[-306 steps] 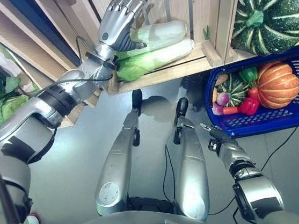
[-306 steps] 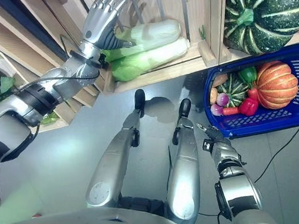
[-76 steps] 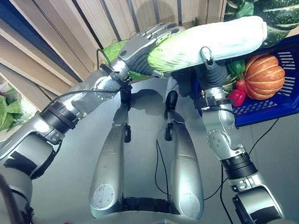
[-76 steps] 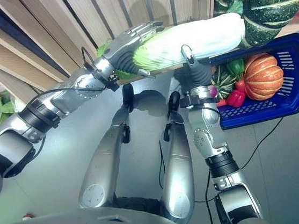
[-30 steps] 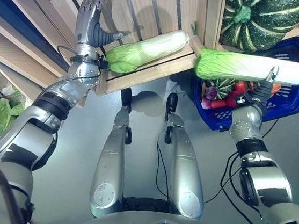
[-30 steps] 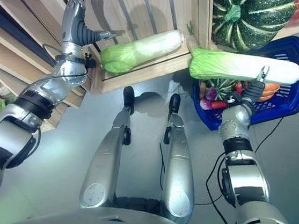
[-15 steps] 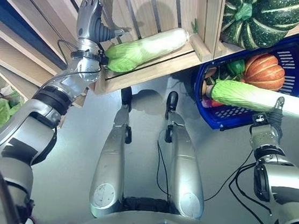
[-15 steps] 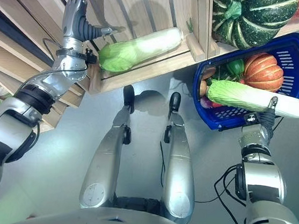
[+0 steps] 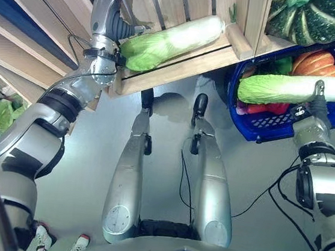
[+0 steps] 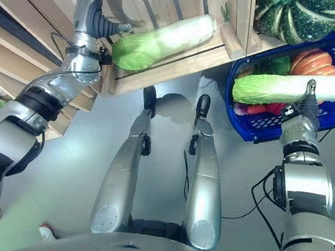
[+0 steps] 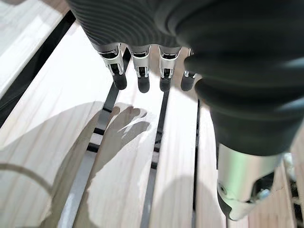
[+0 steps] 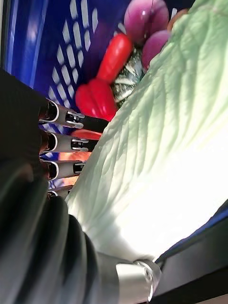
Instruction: Pick up fruits and vegetables into the basket
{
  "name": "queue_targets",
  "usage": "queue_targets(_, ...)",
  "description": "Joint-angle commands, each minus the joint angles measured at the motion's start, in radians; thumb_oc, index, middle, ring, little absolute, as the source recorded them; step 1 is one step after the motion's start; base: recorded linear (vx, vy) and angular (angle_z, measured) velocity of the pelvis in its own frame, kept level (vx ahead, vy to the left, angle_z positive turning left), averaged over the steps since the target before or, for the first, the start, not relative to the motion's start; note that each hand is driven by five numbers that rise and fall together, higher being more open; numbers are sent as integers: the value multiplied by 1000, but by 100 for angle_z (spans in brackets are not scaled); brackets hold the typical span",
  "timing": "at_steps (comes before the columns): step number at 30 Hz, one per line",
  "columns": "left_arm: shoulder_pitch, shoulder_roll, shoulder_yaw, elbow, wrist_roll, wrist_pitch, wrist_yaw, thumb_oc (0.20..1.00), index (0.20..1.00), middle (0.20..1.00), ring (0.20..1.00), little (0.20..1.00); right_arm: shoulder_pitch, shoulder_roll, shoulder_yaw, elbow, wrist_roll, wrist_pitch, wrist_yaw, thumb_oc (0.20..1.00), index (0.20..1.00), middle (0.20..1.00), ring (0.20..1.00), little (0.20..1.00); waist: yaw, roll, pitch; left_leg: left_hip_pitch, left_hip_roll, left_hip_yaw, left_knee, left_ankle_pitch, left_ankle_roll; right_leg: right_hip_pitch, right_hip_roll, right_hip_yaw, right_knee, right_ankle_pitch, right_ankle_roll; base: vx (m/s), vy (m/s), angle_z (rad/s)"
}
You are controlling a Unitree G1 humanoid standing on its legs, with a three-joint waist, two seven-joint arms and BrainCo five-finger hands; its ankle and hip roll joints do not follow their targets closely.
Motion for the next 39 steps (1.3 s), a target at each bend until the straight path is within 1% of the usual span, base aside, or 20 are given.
queue_targets(1,-30,-26,34,-18,-12,-16,17,1000,1000,1000,1000,1000,32,-88,68,-5,-56,3,-25,200,200,200,200,200,-14,68,-30,-70,-48,-35,140,-140,1,22,5,-53,-89,60,68,33,-21,2)
queue_targets(2,-28,-28,30,-23,-15,-15,19,1000,1000,1000,1000,1000,25,-88,79,-2,-64,12,-29,200,200,200,200,200,-12,75,-30,-73,-47,-34,148,-149,0,14,5,-52,-79,50,68,0,0,0)
queue_targets(5,-26,-35,30,-29,-14,-15,24,1000,1000,1000,1000,1000,6,-85,87,5,-56,41,-25,200,200,200,200,200,-11,86,-30,-94,-44,-34,157,-150,-1,-11,3,-47,-66,45,69,0,0,0)
queue_targets(8,-27,-38,33,-32,-12,-16,25,1000,1000,1000,1000,1000,-4,-82,87,12,-46,68,-17,200,200,200,200,200,-11,92,-30,-111,-44,-34,161,-143,-1,-29,3,-45,-62,49,68,0,0,0)
queue_targets(9,-30,-43,32,-34,-8,-15,27,1000,1000,1000,1000,1000,-10,-80,88,25,-30,91,-13,200,200,200,200,200,-10,96,-30,-122,-43,-33,167,-143,-2,-40,3,-45,-53,47,67,0,0,0)
queue_targets(10,-26,-45,31,-34,-8,-15,27,1000,1000,1000,1000,1000,-7,-80,89,26,-30,91,-12,200,200,200,200,200,-9,96,-30,-117,-43,-33,170,-151,-2,-35,3,-44,-49,39,67,0,0,0)
queue_targets(11,-28,-45,30,-40,-6,-14,33,1000,1000,1000,1000,1000,-12,-80,85,35,-19,99,-10,231,231,231,231,231,-8,100,-30,-135,-43,-34,175,-143,-2,-52,3,-43,-43,45,66,0,0,0)
queue_targets(12,-24,-46,27,-43,-8,-13,36,1000,1000,1000,1000,1000,-10,-81,83,39,-17,105,-10,467,467,467,467,467,-7,102,-30,-132,-42,-33,180,-150,-3,-51,3,-42,-36,36,68,0,0,0)
queue_targets(13,-23,-49,26,-43,-5,-13,40,1000,1000,1000,1000,1000,-12,-81,81,44,-13,113,-14,633,633,633,633,633,-7,104,-30,-138,-41,-33,183,-151,-3,-59,2,-41,-30,35,68,0,0,0)
queue_targets(14,-23,-47,23,-49,-8,-9,41,1000,1000,1000,1000,1000,-8,-82,76,49,-10,117,-13,1000,1000,1000,1000,1000,-7,107,-30,-143,-41,-34,187,-151,-3,-65,1,-40,-24,34,67,0,0,0)
queue_targets(21,-12,-49,22,-73,-18,11,41,1000,1000,1000,1000,1000,1,-71,58,55,-18,113,-29,1000,1000,1000,1000,1000,-7,113,-30,-146,-43,-40,196,-157,-2,-71,3,-34,-11,29,67,-3,10,0)
queue_targets(25,-1,-51,24,-73,-21,4,32,1000,1000,1000,1000,1000,7,-72,53,61,-32,118,-27,1000,1000,1000,1000,1000,-6,111,-30,-134,-43,-40,193,-154,-1,-57,4,-37,-15,32,67,-8,37,1)
queue_targets(28,2,-43,18,-78,-29,5,14,1000,1000,1000,1000,1000,14,-70,50,63,-37,107,-38,1000,1000,1000,1000,1000,-5,106,-30,-125,-42,-39,184,-142,-2,-45,7,-39,-28,45,67,-15,35,2)
queue_targets(30,12,-45,13,-76,-39,-1,4,1000,1000,1000,1000,1000,27,-68,47,64,-43,100,-42,1000,1000,1000,1000,1000,-6,102,-30,-108,-42,-39,183,-149,0,-28,9,-40,-28,39,67,-4,16,0)
queue_targets(32,19,-44,13,-77,-48,-1,-15,1000,1000,1000,1000,1000,36,-67,43,62,-47,92,-45,1000,1000,1000,1000,1000,-5,95,-30,-95,-42,-39,177,-149,1,-12,10,-43,-37,42,67,0,0,0)
queue_targets(33,16,-42,13,-77,-51,0,-20,1000,1000,1000,1000,1000,34,-68,41,62,-46,90,-45,1000,1000,1000,1000,1000,-5,93,-30,-99,-42,-39,173,-140,2,-15,10,-44,-43,52,67,0,0,0)
queue_targets(34,20,-42,10,-76,-53,0,-26,1000,1000,1000,1000,1000,38,-67,41,63,-47,87,-47,1000,1000,1000,1000,1000,-5,91,-30,-87,-42,-40,173,-148,1,-3,11,-45,-43,45,67,0,0,0)
queue_targets(37,27,-36,7,-78,-81,12,-82,1000,1000,1000,1000,1000,45,-59,35,59,-64,69,-56,1000,1000,1000,1000,1000,-5,80,-30,-71,-42,-40,162,-142,3,17,12,-51,-57,56,67,-11,31,4)
queue_targets(38,35,-38,4,-73,-91,14,-122,1000,1000,1000,1000,1000,53,-54,32,56,-73,56,-62,1000,1000,1000,1000,1000,-5,74,-30,-55,-42,-40,160,-148,3,35,14,-52,-61,51,68,-12,50,3)
queue_targets(39,35,-39,0,-70,-99,15,-140,1000,1000,1000,1000,1000,57,-50,30,53,-87,48,-65,1000,1000,1000,1000,1000,-6,71,-30,-47,-42,-38,156,-148,4,43,14,-52,-65,52,69,-13,52,1)
